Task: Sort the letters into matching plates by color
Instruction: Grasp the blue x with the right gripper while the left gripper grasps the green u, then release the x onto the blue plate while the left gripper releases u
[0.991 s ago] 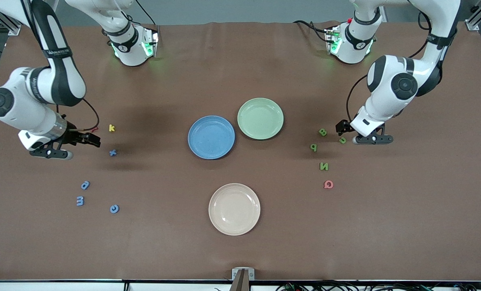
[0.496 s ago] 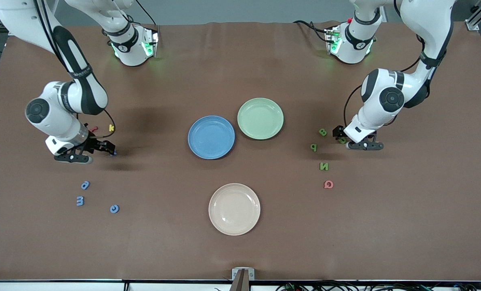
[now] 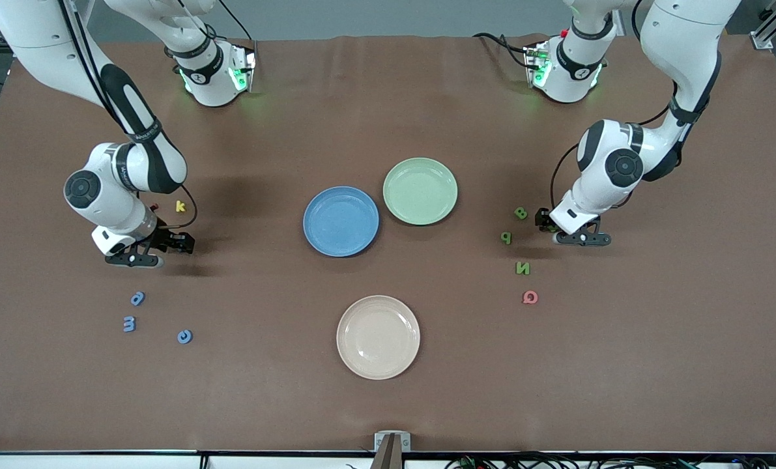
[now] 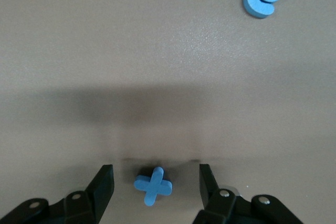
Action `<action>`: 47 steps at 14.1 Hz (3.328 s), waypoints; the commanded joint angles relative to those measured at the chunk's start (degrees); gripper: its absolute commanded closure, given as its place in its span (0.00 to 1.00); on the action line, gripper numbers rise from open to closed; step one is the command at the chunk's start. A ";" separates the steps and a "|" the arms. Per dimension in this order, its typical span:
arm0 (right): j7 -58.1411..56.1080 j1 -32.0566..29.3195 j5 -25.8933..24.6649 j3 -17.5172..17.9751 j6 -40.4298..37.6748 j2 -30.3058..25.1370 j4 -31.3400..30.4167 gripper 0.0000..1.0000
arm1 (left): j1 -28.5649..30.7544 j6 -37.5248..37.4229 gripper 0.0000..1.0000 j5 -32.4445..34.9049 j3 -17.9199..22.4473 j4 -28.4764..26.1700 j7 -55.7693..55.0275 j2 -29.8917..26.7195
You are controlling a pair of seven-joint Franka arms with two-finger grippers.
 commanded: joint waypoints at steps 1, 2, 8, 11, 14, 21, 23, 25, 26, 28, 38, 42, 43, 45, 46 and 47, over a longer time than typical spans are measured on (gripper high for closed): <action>0.43 0.15 0.62 0.19 -0.42 0.38 0.23 0.26 | 0.35 1.07 0.31 1.20 -0.19 -0.60 -0.85 0.14; 0.52 0.23 0.53 0.19 -0.50 0.47 0.23 0.27 | 0.35 1.07 0.34 1.20 -0.19 -0.69 -0.85 0.23; 0.34 0.58 0.62 0.19 -0.68 1.00 0.14 0.29 | 0.96 1.07 0.52 2.08 -0.19 -0.86 -0.85 0.41; 0.43 0.76 0.62 0.27 -0.68 1.35 0.14 0.38 | 1.05 1.07 0.65 2.08 -0.19 -0.86 -0.85 0.50; 0.43 1.11 0.53 0.19 -1.12 1.35 0.14 0.65 | 0.96 1.15 0.78 2.08 -0.10 -0.60 -0.68 0.76; 1.04 1.81 0.62 0.45 -6.63 0.04 1.98 0.99 | 0.70 -5.14 0.87 2.08 -0.45 0.45 -0.76 -4.32; 6.55 3.91 0.62 1.15 -11.29 -1.89 4.00 0.99 | 0.61 -13.04 0.87 1.99 -2.55 2.29 -2.16 -7.92; 16.37 7.60 0.62 2.64 -15.51 -3.48 6.19 1.00 | 0.70 -18.25 0.87 1.90 -6.67 4.66 -7.94 -9.17; 22.34 9.62 0.71 3.95 -16.49 -3.48 7.34 1.00 | 0.70 -19.75 0.87 1.90 -9.39 5.81 -11.80 -9.08; 33.60 12.88 0.71 6.85 -16.50 -3.48 8.57 1.00 | 0.52 -20.55 0.87 1.55 -14.75 7.57 -20.50 -8.38; 66.60 29.32 0.71 11.09 -12.81 -2.87 9.02 0.79 | -10.27 -20.12 0.87 1.20 -23.39 16.98 -51.02 3.04; 67.49 30.03 0.62 11.00 -13.51 -2.78 9.72 0.00 | -13.62 -19.33 0.87 1.72 -23.22 17.33 -54.54 6.21; 66.36 29.51 0.53 10.91 -13.86 -2.78 10.07 0.00 | -14.24 -19.24 0.87 1.90 -23.13 17.33 -55.16 6.73; 59.45 26.80 0.00 9.95 -15.43 -2.87 10.77 0.00 | -15.29 -18.02 0.87 1.99 -23.04 17.16 -55.95 8.05; 52.97 23.12 0.00 9.94 -16.84 -2.96 10.78 0.00 | -15.82 -16.61 0.87 2.08 -22.96 16.89 -57.00 8.49; 46.29 19.52 0.00 9.94 -16.94 -2.96 10.78 0.00 | -16.09 -15.82 0.87 3.64 -22.87 16.72 -58.06 9.02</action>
